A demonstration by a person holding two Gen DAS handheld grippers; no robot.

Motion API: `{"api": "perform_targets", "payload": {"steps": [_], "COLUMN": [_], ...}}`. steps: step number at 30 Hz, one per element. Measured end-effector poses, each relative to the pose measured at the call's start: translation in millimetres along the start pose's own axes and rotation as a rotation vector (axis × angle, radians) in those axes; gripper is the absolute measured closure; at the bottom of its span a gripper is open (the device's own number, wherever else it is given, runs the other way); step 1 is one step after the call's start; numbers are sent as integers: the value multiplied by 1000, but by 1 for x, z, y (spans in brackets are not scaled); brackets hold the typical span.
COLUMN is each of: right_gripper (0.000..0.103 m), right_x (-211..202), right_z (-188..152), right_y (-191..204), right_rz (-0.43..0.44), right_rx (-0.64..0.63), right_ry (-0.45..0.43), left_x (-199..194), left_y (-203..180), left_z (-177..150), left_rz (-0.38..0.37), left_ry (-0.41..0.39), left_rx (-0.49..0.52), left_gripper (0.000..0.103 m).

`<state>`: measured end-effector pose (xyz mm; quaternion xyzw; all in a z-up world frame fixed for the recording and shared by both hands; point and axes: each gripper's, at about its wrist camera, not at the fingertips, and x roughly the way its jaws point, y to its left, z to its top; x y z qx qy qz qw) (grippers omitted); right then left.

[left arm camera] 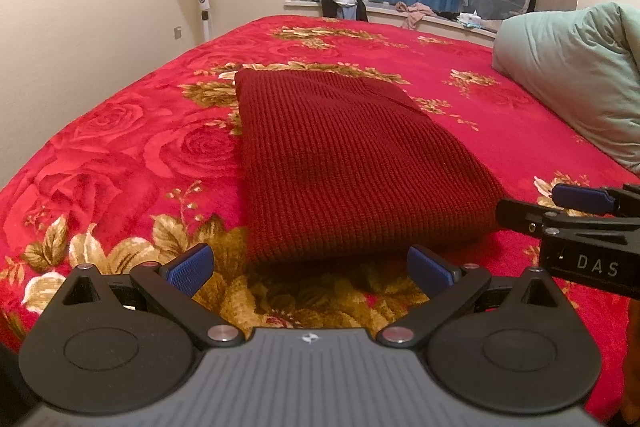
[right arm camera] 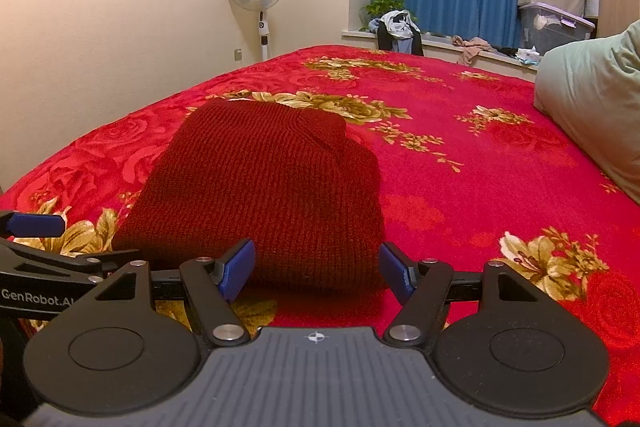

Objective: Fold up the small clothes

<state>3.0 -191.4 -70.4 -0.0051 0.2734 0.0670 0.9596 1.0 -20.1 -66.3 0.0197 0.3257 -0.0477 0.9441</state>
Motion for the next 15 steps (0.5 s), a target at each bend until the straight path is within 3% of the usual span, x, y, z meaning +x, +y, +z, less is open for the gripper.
{"api": "perform_targets", "payload": {"steps": [15], "right_gripper": [33], "right_x": [2], "right_z": [1], "right_y": [-3], "right_rz": [3], "right_rx": [4], "right_ry": [11], "left_x": [1], "left_y": [1], "left_z": [0], "left_rz": [-3], "left_ry": [-3], "left_rx": [-2], "left_gripper": [0]}}
